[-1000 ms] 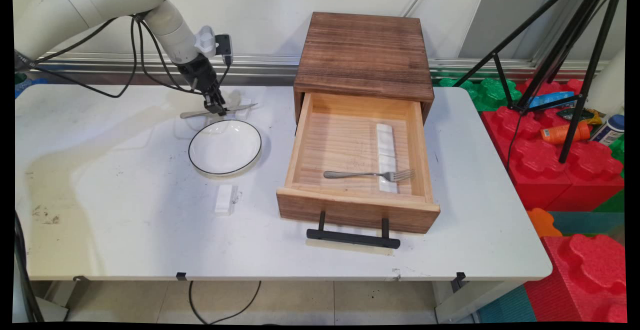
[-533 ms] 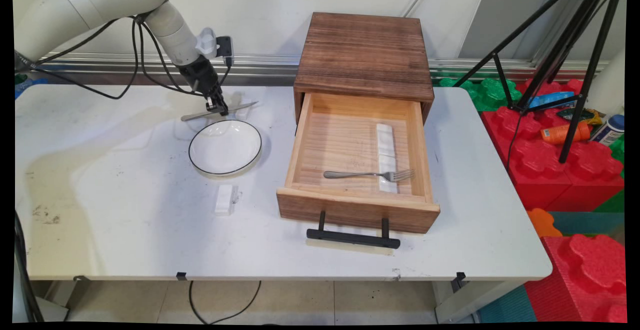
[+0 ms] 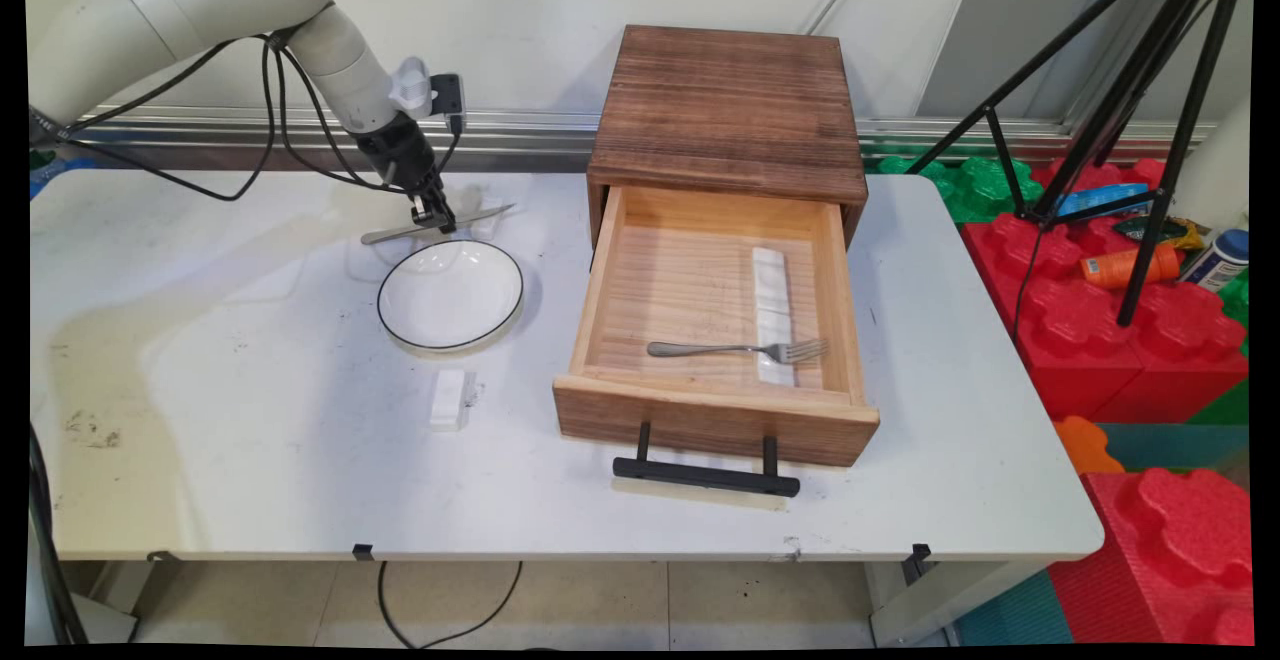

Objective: Place the picked object into the drawer

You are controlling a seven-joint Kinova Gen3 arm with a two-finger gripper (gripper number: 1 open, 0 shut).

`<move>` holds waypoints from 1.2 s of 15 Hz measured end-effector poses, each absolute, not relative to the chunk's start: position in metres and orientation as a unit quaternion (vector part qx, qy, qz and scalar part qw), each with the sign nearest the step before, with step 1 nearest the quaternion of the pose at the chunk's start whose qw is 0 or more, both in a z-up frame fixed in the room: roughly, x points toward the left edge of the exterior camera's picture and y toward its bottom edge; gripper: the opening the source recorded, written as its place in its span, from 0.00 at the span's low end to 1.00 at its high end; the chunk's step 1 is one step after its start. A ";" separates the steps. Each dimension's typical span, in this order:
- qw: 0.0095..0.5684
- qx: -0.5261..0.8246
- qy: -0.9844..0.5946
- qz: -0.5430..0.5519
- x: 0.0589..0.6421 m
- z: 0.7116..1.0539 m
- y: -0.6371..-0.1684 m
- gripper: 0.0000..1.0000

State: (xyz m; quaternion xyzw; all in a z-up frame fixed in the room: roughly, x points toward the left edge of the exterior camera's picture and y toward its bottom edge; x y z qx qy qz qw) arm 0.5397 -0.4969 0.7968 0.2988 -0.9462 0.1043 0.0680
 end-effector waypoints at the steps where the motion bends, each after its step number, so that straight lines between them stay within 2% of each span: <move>1: 0.068 0.302 -0.945 0.104 0.540 0.796 -0.497 0.00; 10: 0.075 0.331 -0.933 0.117 0.541 0.801 -0.493 0.00; 18: 0.082 0.392 -0.901 0.165 0.539 0.853 -0.458 0.00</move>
